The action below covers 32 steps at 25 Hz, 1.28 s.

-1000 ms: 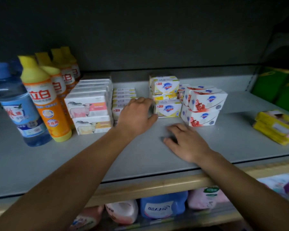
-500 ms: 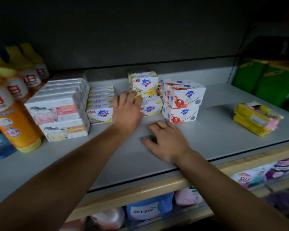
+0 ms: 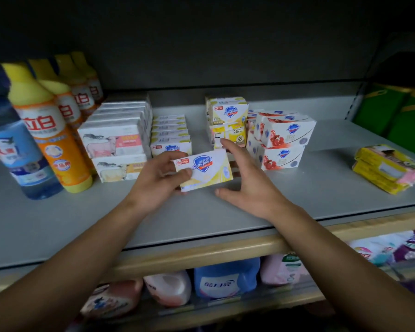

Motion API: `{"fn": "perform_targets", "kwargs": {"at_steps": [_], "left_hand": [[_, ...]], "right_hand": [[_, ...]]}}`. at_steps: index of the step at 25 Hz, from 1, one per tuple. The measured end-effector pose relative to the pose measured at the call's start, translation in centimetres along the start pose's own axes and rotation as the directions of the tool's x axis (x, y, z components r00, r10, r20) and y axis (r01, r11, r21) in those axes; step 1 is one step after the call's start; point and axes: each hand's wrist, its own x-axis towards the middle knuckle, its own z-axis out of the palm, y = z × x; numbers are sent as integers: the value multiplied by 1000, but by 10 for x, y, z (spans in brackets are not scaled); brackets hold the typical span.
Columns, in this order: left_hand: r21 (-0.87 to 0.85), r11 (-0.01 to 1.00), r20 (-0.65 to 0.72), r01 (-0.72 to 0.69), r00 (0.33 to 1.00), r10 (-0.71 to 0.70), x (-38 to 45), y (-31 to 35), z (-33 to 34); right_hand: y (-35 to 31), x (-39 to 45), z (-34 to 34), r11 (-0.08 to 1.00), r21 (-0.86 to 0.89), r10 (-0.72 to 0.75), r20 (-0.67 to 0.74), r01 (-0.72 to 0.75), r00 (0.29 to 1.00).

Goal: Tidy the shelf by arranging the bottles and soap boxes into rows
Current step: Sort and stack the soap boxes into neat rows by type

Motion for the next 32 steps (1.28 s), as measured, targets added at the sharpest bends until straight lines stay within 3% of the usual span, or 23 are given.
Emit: {"fn": "perform_targets", "kwargs": {"at_steps": [2,6,10,13,16,18,21,23,24,28,30,32], "left_hand": [[-113,993,-24,39,999,-42,-5,-3,-4],[-267,961,-67,73,993,-94,-2,-3,-8],[-143,985,-61,92,993,-101,0,-8,-10],[-70,988,-114,136,983,-143,2,-9,-8],[-90,988,-109,127,985,-136,3,-8,-8],[-191,975,-75,114,989,-131,1,-7,-9],[-372,915,-27,159,983,-182,0,-4,-13],[-420,886,-23,196,974,-226,0,-3,-16],[-443,874,-22,202,972,-236,0,-2,-17],[-593,781,37,196,975,-217,1,1,-19],[-643,726,140,244,969,-202,1,4,-19],[-695,649,253,308,951,-180,0,8,-20]], "right_hand": [[-7,1,6,995,75,-68,34,65,997],[-20,6,8,937,317,155,-4,-146,988],[-33,12,5,817,429,388,83,-384,918],[-40,13,5,774,352,498,177,-527,849],[-46,15,6,705,396,557,204,-588,805],[-45,16,8,742,446,510,109,-501,853],[-47,13,11,959,165,242,-61,-229,968],[-47,11,15,994,96,54,-117,-42,992],[-47,9,19,988,155,5,-142,17,990],[-57,9,31,859,509,61,-201,51,978],[-63,7,34,932,337,-57,-233,136,971],[-67,1,42,938,-65,-347,-202,341,916]]}}
